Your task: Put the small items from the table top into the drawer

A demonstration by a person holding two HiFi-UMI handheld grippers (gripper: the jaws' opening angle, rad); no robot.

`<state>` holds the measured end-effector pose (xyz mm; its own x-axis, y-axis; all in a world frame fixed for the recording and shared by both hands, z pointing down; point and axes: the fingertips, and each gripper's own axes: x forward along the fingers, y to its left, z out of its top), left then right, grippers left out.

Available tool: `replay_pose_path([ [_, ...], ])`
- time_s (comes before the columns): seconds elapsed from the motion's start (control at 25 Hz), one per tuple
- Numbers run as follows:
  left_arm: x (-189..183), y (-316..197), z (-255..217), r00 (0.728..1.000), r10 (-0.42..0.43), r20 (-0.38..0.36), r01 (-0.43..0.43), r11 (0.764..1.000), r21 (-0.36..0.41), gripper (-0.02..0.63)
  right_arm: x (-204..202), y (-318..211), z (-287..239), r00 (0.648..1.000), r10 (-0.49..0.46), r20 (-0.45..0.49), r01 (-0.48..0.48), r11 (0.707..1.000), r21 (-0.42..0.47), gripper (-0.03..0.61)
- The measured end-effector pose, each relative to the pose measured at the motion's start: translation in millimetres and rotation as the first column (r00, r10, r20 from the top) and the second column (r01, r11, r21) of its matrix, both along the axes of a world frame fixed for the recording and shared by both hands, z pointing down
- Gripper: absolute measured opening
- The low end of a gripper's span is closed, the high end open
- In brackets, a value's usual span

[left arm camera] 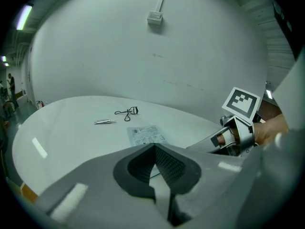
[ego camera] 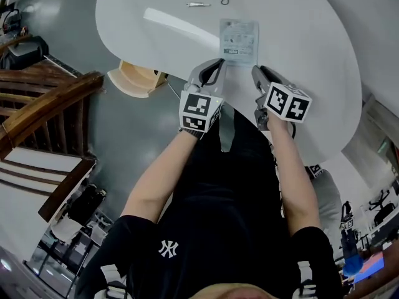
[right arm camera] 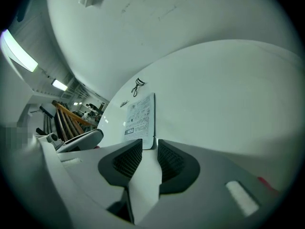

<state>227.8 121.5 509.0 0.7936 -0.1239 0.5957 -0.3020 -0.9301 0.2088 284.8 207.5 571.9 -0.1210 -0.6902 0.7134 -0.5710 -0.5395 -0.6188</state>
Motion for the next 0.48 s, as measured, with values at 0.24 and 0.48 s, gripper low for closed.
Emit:
replay_pose_path([
  [0.24, -3.0, -0.8, 9.8, 1.0, 0.015, -0.014, -0.015, 1.0, -0.025, 0.0, 0.4, -4.7, 6.2, 1.0, 0.023, 0.0, -0.023, 0.999, -0.03, 0.107],
  [0.48, -6.6, -2.3, 4.8, 1.0, 0.011, -0.021, -0.012, 0.999, -0.03, 0.0, 1.6, -10.4, 6.3, 0.999, 0.029, 0.019, -0.028, 0.999, -0.044, 0.069],
])
